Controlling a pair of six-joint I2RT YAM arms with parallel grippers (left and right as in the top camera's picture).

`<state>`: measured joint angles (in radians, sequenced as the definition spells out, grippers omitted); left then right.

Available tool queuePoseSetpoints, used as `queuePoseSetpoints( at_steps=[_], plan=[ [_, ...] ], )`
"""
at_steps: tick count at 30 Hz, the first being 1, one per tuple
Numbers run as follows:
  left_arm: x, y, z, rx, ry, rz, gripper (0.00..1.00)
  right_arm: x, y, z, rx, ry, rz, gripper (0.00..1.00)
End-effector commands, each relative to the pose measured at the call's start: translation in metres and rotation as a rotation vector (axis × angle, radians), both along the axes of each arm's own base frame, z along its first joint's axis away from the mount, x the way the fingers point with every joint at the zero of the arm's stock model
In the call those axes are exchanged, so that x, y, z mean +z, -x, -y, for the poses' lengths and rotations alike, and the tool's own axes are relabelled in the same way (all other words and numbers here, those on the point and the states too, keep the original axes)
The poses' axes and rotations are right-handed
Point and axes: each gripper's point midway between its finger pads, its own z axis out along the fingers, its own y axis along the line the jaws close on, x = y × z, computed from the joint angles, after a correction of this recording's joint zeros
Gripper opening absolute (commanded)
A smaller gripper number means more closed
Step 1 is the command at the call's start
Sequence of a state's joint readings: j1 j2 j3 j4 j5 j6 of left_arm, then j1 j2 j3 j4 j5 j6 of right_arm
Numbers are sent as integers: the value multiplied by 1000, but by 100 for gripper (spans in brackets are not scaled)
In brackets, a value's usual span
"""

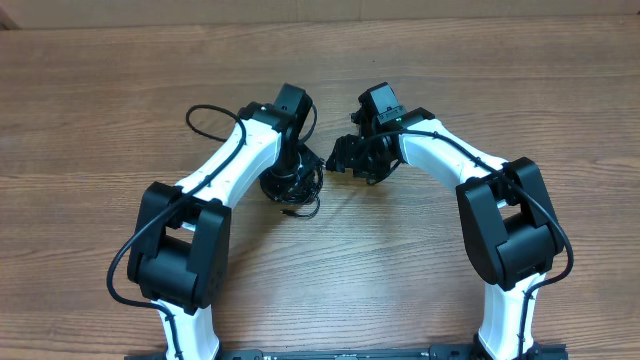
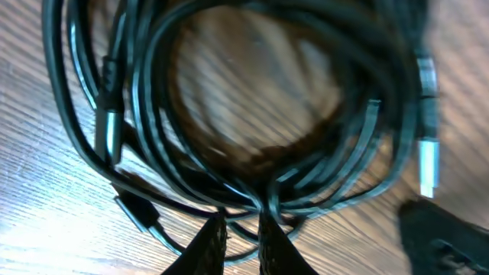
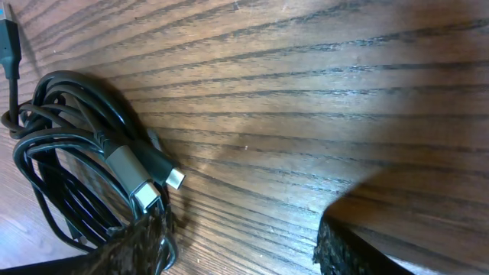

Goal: Untangle cables

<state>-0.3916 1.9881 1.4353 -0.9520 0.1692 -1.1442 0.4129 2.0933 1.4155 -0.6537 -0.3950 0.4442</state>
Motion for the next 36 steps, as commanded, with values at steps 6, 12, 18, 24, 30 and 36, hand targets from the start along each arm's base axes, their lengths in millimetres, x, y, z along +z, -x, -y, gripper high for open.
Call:
queuePoseSetpoints(
  at_steps=[6,12,18,24,30,36],
  plan=[
    [-17,8,15,9,82,-16,18,-6,-3,8,-10,41,14,64],
    [-17,1,21,6,121,13,15,-6,-3,8,-10,42,13,65],
    [-19,9,15,9,88,-17,16,-6,-3,9,-11,45,14,65],
    [-22,15,2,15,25,-39,18,-6,-3,9,-11,45,14,65],
    [-21,15,2,-2,32,-36,19,-6,-3,9,-11,45,14,65],
    [-15,6,17,-201,165,27,28,15,5,-26,210,-164,81,75]
  ],
)
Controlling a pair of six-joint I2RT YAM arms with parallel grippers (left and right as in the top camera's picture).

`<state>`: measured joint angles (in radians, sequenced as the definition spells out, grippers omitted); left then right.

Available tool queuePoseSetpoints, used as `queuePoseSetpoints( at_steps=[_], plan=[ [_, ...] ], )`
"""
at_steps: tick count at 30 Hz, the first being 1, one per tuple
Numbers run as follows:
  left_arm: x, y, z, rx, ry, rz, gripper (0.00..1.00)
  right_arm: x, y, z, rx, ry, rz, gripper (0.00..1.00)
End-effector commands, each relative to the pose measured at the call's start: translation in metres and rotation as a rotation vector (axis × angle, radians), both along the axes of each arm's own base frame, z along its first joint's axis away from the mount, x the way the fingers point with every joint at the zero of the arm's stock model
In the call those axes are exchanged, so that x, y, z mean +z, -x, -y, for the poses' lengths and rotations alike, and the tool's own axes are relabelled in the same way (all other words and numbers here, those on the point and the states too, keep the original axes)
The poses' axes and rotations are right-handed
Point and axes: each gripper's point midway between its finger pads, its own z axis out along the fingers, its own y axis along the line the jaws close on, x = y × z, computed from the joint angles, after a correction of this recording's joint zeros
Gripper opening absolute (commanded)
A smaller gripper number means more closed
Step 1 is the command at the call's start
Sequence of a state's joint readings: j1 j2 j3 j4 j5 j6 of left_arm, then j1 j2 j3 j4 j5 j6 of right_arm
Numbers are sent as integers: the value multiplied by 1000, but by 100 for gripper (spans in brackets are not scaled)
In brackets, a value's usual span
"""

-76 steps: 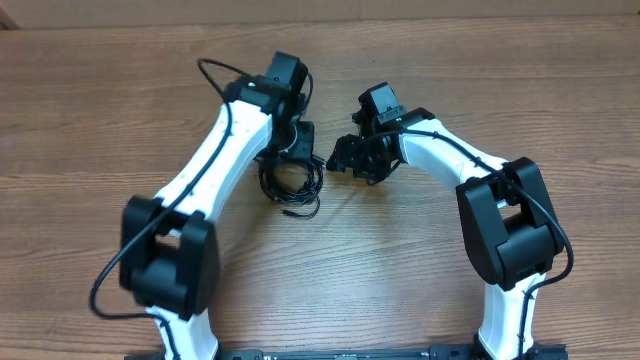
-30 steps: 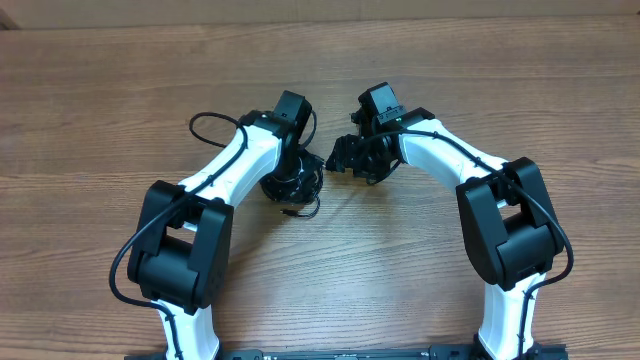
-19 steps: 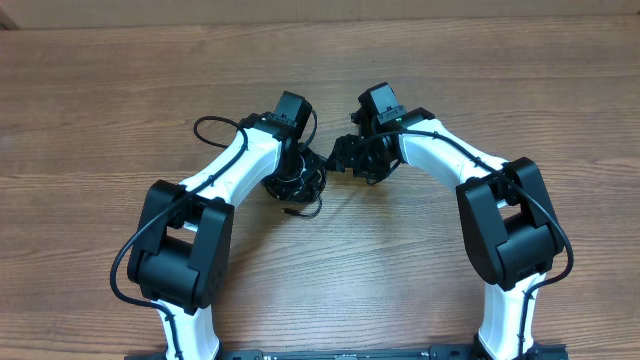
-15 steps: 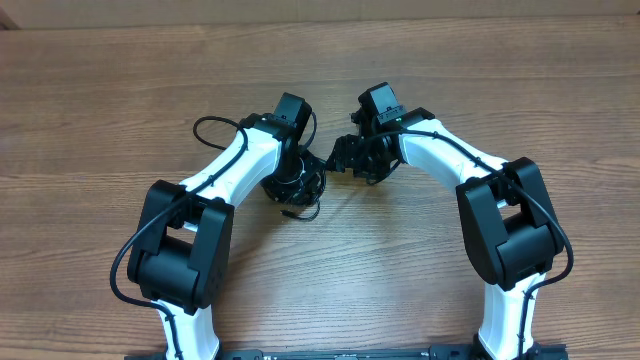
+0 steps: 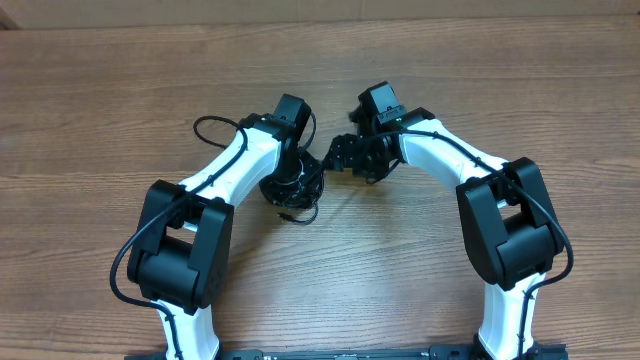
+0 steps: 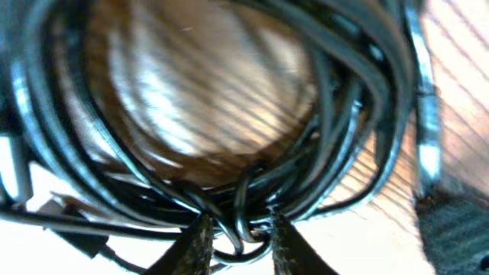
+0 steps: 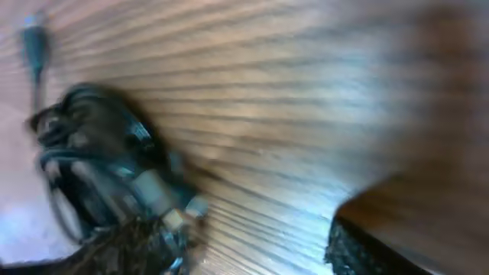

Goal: Untangle cables

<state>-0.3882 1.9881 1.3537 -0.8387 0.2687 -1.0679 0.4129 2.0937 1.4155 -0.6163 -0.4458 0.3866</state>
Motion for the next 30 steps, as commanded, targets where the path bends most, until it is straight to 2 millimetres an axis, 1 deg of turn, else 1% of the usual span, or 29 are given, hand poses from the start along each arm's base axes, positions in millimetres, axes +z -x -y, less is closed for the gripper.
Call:
queuePoseSetpoints(
  at_steps=[1,3,6,9,15,17,18,21,24,26,30],
  plan=[
    [1,0,1,-128,71,21,28,10,8,-19,152,-122,42,75],
    [1,0,-6,-126,84,7,28,10,6,-21,154,-111,61,75],
    [1,4,-18,-104,73,-24,29,3,4,-21,149,-57,83,75],
    [0,6,-23,-102,62,-38,29,1,7,-30,167,-39,102,71],
    [0,3,-23,-70,55,-32,30,-7,5,-35,151,71,155,67],
    [-1,4,-23,-47,53,-45,30,-9,6,-37,154,102,175,61],
    [-1,6,-23,-37,51,-53,29,-10,5,-36,150,114,179,56],
    [-3,13,-25,-16,41,-86,29,-12,5,-34,127,137,174,52],
    [-10,20,-28,13,33,-116,28,-12,5,-34,127,136,175,52],
    [-16,25,-29,38,32,-129,25,-12,5,-34,127,137,174,52],
    [-27,29,-24,85,66,-137,22,-12,5,-34,127,137,173,51]
  ],
)
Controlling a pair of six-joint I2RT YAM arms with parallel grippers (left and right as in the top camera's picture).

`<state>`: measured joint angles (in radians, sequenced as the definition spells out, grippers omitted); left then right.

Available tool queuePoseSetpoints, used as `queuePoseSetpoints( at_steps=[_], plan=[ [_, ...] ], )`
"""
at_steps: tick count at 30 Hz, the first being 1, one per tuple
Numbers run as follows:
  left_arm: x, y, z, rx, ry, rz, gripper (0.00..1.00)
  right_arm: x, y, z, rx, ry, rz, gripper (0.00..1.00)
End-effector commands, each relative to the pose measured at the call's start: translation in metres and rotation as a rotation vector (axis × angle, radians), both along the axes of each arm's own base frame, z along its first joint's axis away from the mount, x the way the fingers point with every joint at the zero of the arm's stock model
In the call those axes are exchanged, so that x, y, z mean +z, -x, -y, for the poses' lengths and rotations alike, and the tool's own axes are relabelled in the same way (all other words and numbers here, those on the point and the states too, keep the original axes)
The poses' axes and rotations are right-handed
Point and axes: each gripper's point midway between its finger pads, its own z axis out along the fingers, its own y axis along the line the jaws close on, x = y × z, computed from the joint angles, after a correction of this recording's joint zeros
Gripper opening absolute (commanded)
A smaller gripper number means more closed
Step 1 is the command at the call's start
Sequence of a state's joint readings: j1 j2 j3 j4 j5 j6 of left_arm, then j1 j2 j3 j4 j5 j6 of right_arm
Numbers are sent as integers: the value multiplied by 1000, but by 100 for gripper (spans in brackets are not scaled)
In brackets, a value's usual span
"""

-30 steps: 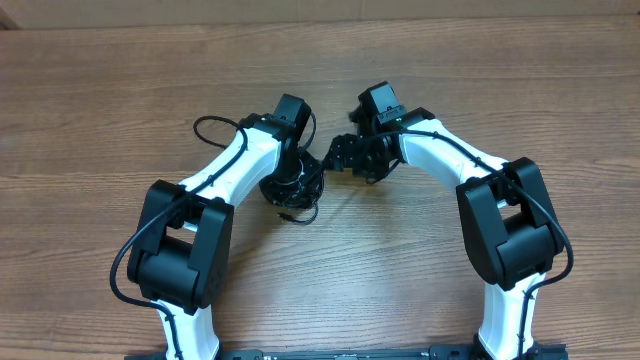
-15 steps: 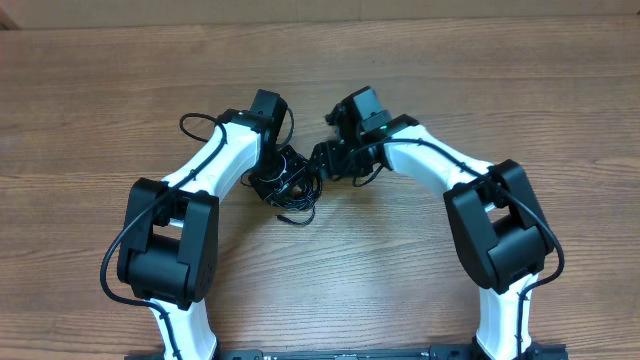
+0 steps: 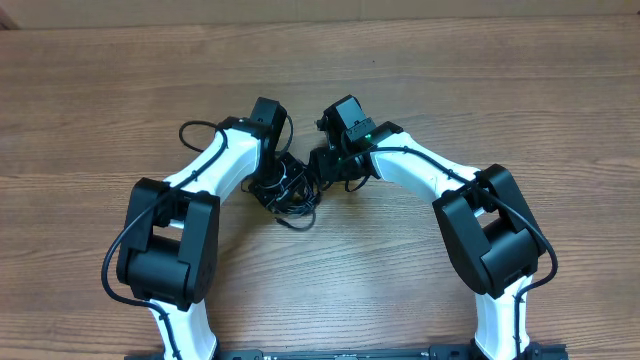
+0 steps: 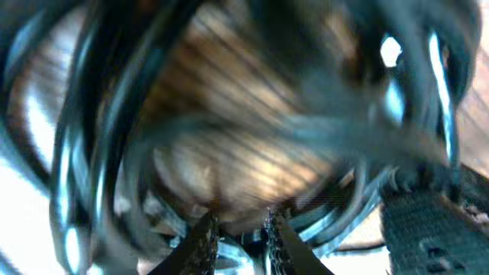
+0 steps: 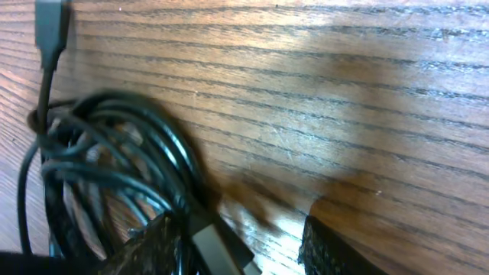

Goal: Untangle cables

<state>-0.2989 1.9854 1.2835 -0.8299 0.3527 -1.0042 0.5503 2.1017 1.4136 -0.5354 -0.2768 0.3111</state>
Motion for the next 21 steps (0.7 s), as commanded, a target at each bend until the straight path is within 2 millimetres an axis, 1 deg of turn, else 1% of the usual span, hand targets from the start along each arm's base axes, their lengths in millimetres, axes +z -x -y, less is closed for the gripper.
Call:
queuePoseSetpoints(
  at_steps=[1,3,8,11,14,16,18,20,21],
  plan=[
    [-16,19,1,71,14,-77,20,-4,-2,4,-16,19,3,52],
    [-18,20,2,87,21,-82,17,-4,-2,4,-16,19,3,52],
    [-16,21,6,86,38,-89,17,-4,-2,4,-16,19,3,52],
    [-11,14,5,104,71,-86,16,-4,-2,4,-16,19,3,52],
    [-1,3,6,130,130,-79,22,-4,-2,4,-16,19,3,52],
    [9,-6,7,151,182,-75,29,-4,-2,4,-16,19,3,52],
    [15,-12,8,170,215,-75,34,-4,-2,4,-16,19,3,52],
    [16,-15,5,194,215,-75,35,-4,-2,4,-16,19,3,52],
    [16,-15,4,207,213,-81,34,-4,-2,4,-16,19,3,52]
  ],
)
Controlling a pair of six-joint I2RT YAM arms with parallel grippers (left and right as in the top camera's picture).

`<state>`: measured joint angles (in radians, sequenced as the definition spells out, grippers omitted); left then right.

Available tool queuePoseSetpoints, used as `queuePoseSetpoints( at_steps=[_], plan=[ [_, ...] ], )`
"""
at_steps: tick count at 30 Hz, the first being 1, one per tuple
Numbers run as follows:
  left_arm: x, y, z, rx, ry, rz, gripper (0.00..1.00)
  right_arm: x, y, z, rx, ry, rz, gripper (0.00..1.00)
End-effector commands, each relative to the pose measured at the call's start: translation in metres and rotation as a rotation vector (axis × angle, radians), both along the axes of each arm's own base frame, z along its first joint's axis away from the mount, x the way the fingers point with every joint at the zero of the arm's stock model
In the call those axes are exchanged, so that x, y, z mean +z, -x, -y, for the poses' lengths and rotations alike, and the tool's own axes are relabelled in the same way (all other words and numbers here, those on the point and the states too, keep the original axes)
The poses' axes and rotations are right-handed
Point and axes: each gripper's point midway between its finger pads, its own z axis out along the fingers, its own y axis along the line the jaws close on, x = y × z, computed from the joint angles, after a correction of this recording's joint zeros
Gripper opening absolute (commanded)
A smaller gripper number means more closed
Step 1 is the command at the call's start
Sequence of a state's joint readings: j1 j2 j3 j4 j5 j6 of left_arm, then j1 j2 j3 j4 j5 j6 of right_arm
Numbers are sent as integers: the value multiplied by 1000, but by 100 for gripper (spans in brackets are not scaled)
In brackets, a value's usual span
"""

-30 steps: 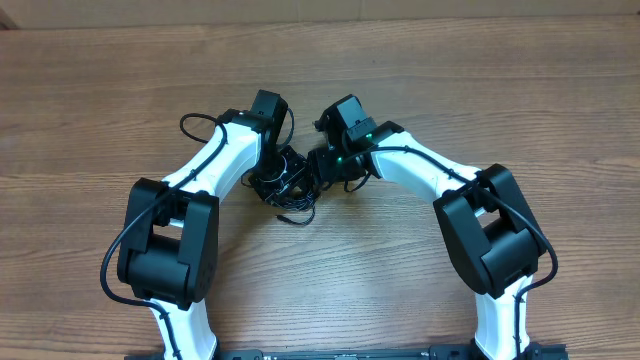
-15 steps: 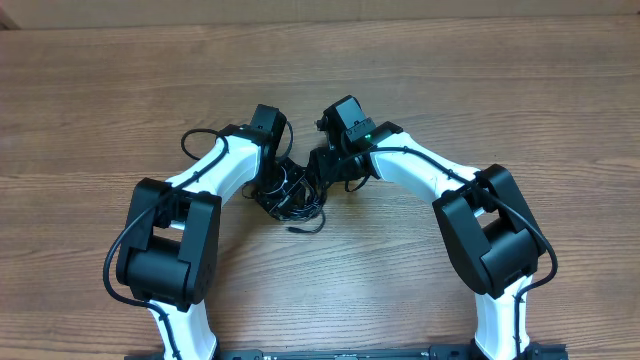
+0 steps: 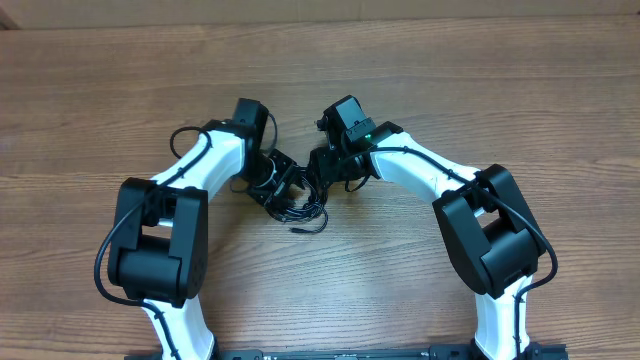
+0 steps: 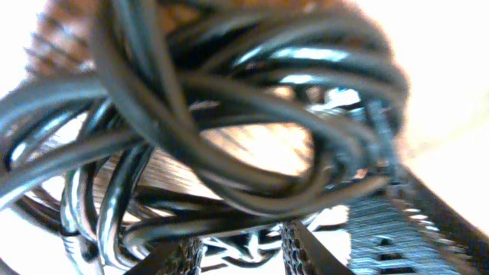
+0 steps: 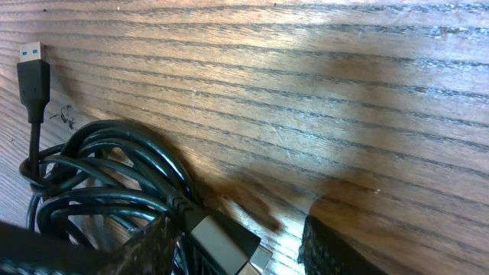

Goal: Untangle cables

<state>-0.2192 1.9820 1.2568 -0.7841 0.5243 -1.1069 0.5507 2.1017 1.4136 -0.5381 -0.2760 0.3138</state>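
Observation:
A tangled bundle of black cables (image 3: 291,196) lies on the wooden table (image 3: 120,80) between my two arms. My left gripper (image 3: 268,176) is pressed into the bundle's left side. In the left wrist view thick loops (image 4: 229,130) fill the frame, and the fingertips (image 4: 296,243) stand apart with thin strands across the gap. My right gripper (image 3: 322,168) is open at the bundle's right edge. A grey-sleeved plug (image 5: 226,241) lies between its fingers, untouched. A black USB plug (image 5: 33,79) sticks out at the far left.
A loose cable end (image 3: 312,226) trails toward the front of the table from the bundle. Both white arms (image 3: 420,170) converge on the middle, their grippers a short gap apart. Bare wood lies all around.
My left gripper has moved left and its fingers stand wider apart, with the loops now much closer to its camera. The bundle is stretched out leftward. The right gripper has hardly moved.
At first my left gripper was nearly shut on strands at the coil's near edge, and the right one stood open beside a silver plug. Both arms then shifted left with the bundle. Now the left fingers are spread inside the loops.

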Motion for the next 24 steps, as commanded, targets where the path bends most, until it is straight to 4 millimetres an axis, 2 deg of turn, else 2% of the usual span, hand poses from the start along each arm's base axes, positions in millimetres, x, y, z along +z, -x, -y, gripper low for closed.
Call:
queuePoseSetpoints(
  at_steps=[1,3,8,11,14,16,17,18,20,24],
  plan=[
    [7,-8,4,51,44,-22,32,-4,-2,4,-14,18,6,52],
    [8,-6,4,80,47,-48,28,-4,-2,4,-14,18,6,52],
    [19,0,19,155,142,-140,27,-4,-2,4,-14,18,6,52],
    [20,1,20,155,153,-147,25,-4,-2,4,-13,20,4,52],
    [23,-8,18,159,185,-116,20,-4,-1,4,-13,20,2,52],
    [33,-16,21,68,276,-26,20,-4,-2,4,-13,20,3,52],
    [39,-19,23,27,328,15,4,-4,-2,4,-13,20,3,52],
    [45,-22,22,5,365,49,4,-4,-2,4,-13,20,3,52],
    [45,-19,8,51,332,11,4,-4,-2,4,-13,20,3,52],
    [41,-2,-25,145,115,-71,4,-4,-2,4,-14,20,3,52]
  ],
)
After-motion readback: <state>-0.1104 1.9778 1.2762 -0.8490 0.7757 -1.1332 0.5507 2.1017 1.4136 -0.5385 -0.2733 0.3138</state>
